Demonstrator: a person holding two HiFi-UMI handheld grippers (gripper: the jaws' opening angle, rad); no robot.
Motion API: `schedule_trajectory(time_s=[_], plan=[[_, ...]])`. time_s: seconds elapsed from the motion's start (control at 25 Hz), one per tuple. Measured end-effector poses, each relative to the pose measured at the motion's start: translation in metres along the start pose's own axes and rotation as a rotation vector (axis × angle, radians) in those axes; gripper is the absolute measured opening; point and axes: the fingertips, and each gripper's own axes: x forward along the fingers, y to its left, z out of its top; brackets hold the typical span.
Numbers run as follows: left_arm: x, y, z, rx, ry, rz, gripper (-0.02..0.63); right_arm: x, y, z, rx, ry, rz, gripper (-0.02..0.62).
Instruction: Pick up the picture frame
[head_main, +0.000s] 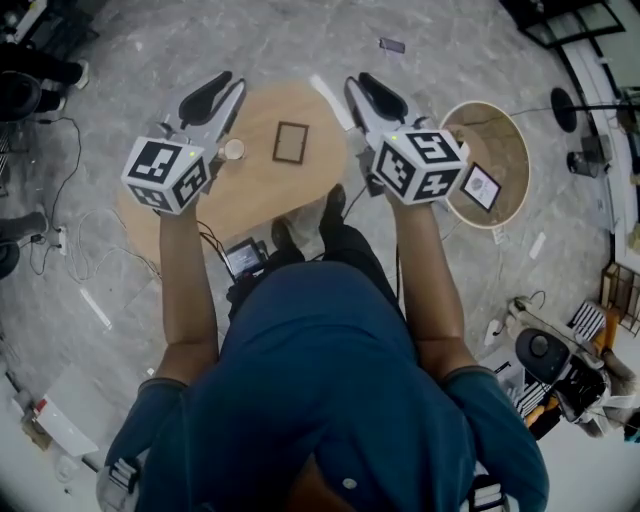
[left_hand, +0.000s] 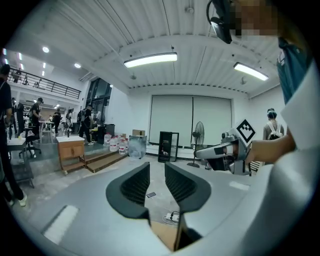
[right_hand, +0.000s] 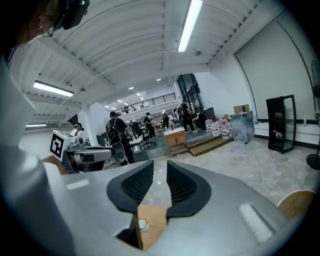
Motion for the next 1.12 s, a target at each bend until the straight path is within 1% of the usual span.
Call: schedule_trajectory(time_s=[0.2,0.32,0.4,0.64,0.84,1.12], plan=[[0.033,0.015,-0.020,-0.038,0.036,0.023,0.092,0.028,-0.023,-0.011,0.017,0.043,0.030,0.067],[0.055,0.024,-0.045,-0.082,0.069,0.031,0.092,0.045,-0.039,-0.030,0.037,0.087,0.042,0.067],[0.070,0.029,-0.069,-0.121,0.098,0.036,0.092,0.056,-0.051,-0.050,0.055,0.126,0.048,0.067],[0.100,0.051,-0.153,-0.216,0.201,0.060,0.092,0.096,-0.074,-0.128,0.113,0.251,0.057,0.067],[0.122,0.060,-0.234,-0.287,0.308,0.074,0.095,0.126,-0.097,-0.209,0.175,0.369,0.049,0.067],[0.152,0.061,-0.347,-0.369,0.445,0.077,0.098,0.161,-0.124,-0.318,0.284,0.489,0.027,0.069]])
